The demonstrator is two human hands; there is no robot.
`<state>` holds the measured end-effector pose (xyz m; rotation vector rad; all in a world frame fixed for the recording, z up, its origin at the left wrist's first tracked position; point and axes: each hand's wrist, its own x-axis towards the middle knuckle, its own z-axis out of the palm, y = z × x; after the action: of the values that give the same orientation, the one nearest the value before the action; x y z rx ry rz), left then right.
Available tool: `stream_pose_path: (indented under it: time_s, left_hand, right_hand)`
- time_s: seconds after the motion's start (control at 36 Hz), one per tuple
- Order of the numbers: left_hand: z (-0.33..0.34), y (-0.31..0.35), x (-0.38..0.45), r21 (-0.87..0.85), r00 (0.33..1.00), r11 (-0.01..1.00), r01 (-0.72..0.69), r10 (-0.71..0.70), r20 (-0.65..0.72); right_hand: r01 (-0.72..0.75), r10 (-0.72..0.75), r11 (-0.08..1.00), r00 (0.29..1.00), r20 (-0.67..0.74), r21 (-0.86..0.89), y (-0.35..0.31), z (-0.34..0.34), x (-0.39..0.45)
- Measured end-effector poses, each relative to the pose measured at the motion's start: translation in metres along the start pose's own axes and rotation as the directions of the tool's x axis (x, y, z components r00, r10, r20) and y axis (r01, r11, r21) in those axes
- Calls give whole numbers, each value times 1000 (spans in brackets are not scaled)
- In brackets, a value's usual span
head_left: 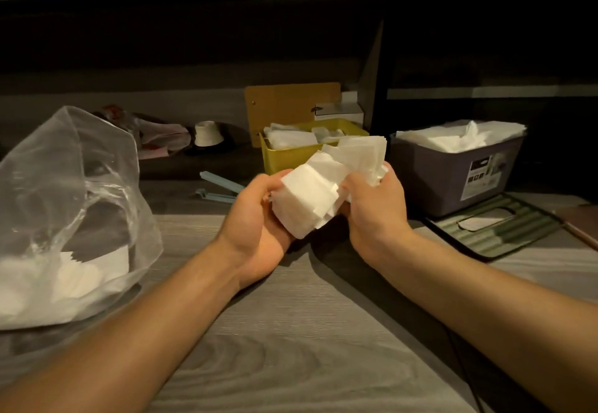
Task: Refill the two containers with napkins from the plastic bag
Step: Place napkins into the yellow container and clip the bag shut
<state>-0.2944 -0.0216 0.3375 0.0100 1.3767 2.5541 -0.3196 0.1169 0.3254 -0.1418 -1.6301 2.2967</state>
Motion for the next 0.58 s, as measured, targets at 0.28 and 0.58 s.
stream_pose_path:
  time_s: [0.28, 0.58]
  left_hand:
    - [-7, 0, 11, 329, 977, 943, -58, 121, -175]
    - [-27, 18, 16, 530, 967, 845, -77, 193, -168]
  right_hand:
    - [-105, 103, 994, 984, 148, 2, -9, -3, 3]
    - [-133, 522, 632, 801, 293, -763, -66, -41, 22]
